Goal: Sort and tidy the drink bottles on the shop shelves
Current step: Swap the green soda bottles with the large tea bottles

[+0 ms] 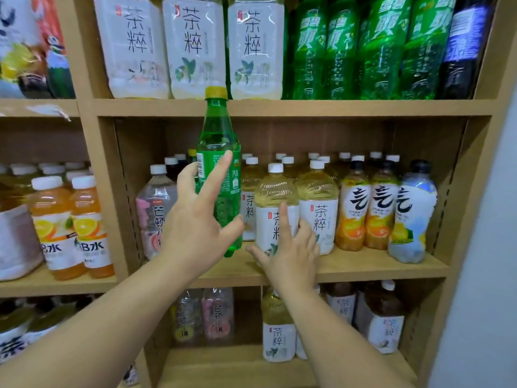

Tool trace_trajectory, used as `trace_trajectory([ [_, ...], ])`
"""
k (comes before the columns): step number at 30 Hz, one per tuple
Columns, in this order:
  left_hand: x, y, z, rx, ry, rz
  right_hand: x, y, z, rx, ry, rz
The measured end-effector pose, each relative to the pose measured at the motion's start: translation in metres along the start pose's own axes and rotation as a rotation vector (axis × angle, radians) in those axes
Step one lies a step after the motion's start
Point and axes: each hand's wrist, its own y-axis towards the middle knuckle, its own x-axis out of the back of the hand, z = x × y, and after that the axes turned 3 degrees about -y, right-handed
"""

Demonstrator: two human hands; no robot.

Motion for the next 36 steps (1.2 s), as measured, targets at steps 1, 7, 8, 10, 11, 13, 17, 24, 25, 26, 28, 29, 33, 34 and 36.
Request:
trace_trajectory([
  [1,0.000,0.002,-0.003,-0.009,0.002,0.002,0.002,0.000,-0.003,0.015,-0.008,-0.004],
  [7,0.005,0.030,-0.036,-0.124,-0.041,-0.044,0.066,0.027,-0.011,0.094,0.364,-0.186],
  [8,0.006,0.038,-0.045,-0.142,-0.051,-0.051,0.086,0.040,-0.009,0.114,0.471,-0.219],
  [10,0.009,0.056,-0.066,-0.180,-0.079,-0.069,0.130,0.067,-0.006,0.178,0.638,-0.281],
  [11,0.010,0.066,-0.078,-0.198,-0.099,-0.075,0.153,0.081,-0.004,0.211,0.680,-0.321],
  [13,0.010,0.088,-0.100,-0.226,-0.153,-0.085,0.193,0.110,-0.005,0.264,0.659,-0.404],
  [17,0.001,0.136,-0.137,-0.265,-0.230,-0.094,0.241,0.164,-0.026,0.240,0.425,-0.369],
  [24,-0.028,0.197,-0.169,-0.263,-0.218,-0.016,0.267,0.216,-0.064,0.073,0.034,-0.170],
  [25,-0.032,0.203,-0.172,-0.243,-0.222,-0.018,0.268,0.223,-0.066,0.060,0.057,-0.161],
  [26,-0.036,0.208,-0.175,-0.218,-0.242,-0.028,0.269,0.228,-0.068,0.047,0.096,-0.153],
  [28,-0.042,0.216,-0.181,-0.173,-0.289,-0.063,0.269,0.237,-0.069,0.015,0.183,-0.138],
  [29,-0.045,0.220,-0.182,-0.157,-0.293,-0.081,0.267,0.240,-0.069,0.000,0.209,-0.135],
  [33,-0.053,0.237,-0.179,-0.132,-0.266,-0.125,0.250,0.243,-0.077,-0.027,0.175,-0.184],
  [34,-0.056,0.241,-0.177,-0.132,-0.268,-0.116,0.245,0.241,-0.080,-0.028,0.134,-0.206],
  [36,-0.064,0.247,-0.170,-0.116,-0.322,-0.065,0.234,0.238,-0.086,-0.003,0.039,-0.266],
])
